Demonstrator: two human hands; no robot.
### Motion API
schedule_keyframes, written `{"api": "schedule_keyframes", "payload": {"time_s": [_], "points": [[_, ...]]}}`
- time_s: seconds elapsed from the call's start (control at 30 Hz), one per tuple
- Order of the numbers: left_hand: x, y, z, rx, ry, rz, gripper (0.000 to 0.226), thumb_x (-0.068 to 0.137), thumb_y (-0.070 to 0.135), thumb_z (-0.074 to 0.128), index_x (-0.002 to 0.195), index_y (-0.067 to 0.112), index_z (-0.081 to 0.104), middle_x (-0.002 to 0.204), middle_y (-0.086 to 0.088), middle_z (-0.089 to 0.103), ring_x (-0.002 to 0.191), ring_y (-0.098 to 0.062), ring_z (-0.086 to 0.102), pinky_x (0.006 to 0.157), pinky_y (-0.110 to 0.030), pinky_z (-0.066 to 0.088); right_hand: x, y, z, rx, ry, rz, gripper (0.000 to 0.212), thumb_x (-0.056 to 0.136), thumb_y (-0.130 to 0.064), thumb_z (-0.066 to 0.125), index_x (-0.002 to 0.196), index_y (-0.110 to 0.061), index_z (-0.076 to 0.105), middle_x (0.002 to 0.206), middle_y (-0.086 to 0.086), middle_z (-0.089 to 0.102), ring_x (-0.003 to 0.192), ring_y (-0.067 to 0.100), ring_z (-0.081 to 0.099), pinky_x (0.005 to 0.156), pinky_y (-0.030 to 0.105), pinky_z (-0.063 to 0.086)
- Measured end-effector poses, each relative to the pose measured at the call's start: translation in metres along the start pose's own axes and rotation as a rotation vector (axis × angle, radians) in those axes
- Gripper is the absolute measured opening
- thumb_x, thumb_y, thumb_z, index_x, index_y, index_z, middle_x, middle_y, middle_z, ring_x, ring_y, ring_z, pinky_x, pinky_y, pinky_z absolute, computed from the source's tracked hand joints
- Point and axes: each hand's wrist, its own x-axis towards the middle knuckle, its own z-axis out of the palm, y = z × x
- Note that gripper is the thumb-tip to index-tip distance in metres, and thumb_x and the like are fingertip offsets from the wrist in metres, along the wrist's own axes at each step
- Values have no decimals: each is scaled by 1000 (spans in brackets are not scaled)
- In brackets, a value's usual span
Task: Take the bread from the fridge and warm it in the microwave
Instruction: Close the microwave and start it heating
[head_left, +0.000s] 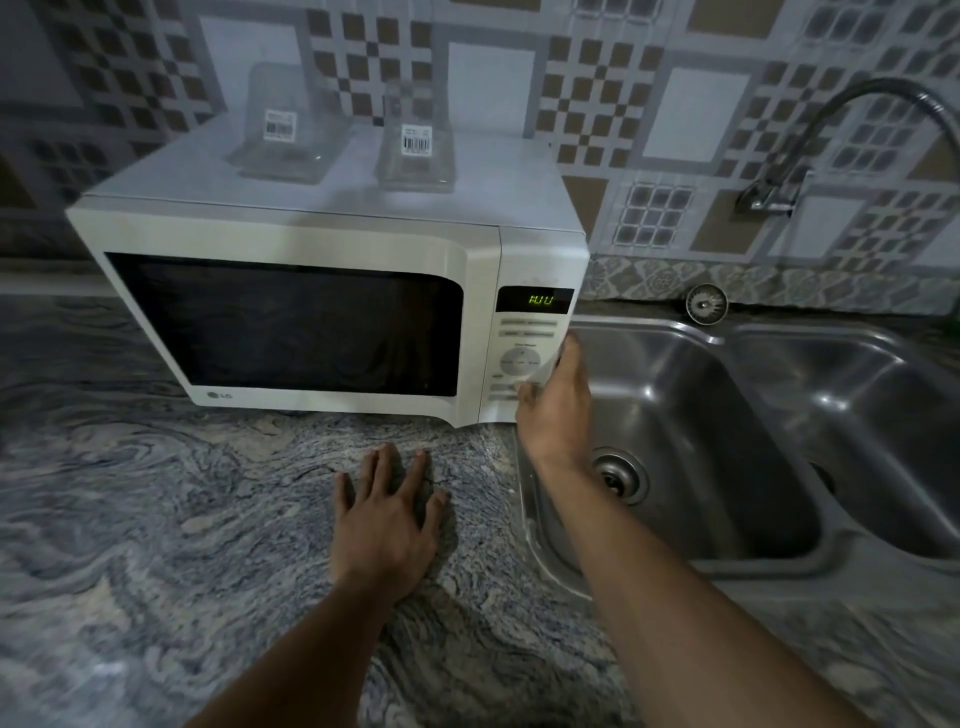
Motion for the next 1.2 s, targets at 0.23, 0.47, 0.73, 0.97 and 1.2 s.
{"api": "schedule_keyframes", "payload": {"time_s": [0.23, 0.47, 0.73, 0.97, 1.2], "points": [[-1, 0, 0, 5, 9, -3, 67, 93, 68, 3, 154, 41, -4, 165, -4, -3, 151, -22, -10, 121, -51, -4, -4, 5, 4, -48, -10, -41, 92, 83, 2, 70, 151, -28, 16, 128, 5, 54, 112, 21, 58, 90, 38, 55], [-1, 1, -1, 14, 9, -5, 67, 93, 68, 2, 154, 41, -4, 165, -3, -4, 151, -21, -12, 121, -51, -5, -2, 9, 8, -29, -1, -57, 87, 82, 6, 66, 150, -24, 21, 126, 1, 53, 109, 18, 57, 87, 41, 57], [-1, 0, -2, 29, 8, -9, 67, 93, 66, 4, 154, 40, -4, 165, -3, -4, 151, -21, -12, 121, -51, -6, -6, 2, 7, -101, 15, -71, 87, 87, 1, 68, 154, -18, 15, 133, 11, 52, 116, 26, 54, 95, 42, 52], [-1, 0, -1, 3, 9, -1, 67, 95, 64, 5, 155, 37, -1, 165, -4, -2, 151, -21, -9, 121, -51, -5, -38, 8, 0, -237, -160, 27, 102, 91, -13, 65, 157, -24, -12, 148, 11, 38, 119, 28, 55, 92, 44, 55], [-4, 0, -5, 20, -38, -10, 61, 99, 51, 7, 155, 32, -8, 165, -2, -7, 151, -23, -10, 119, -56, -5, -109, 34, 10, -577, -561, -62, 67, 104, -27, 38, 158, -11, 2, 166, 16, -1, 153, 33, -1, 122, 53, 9]]}}
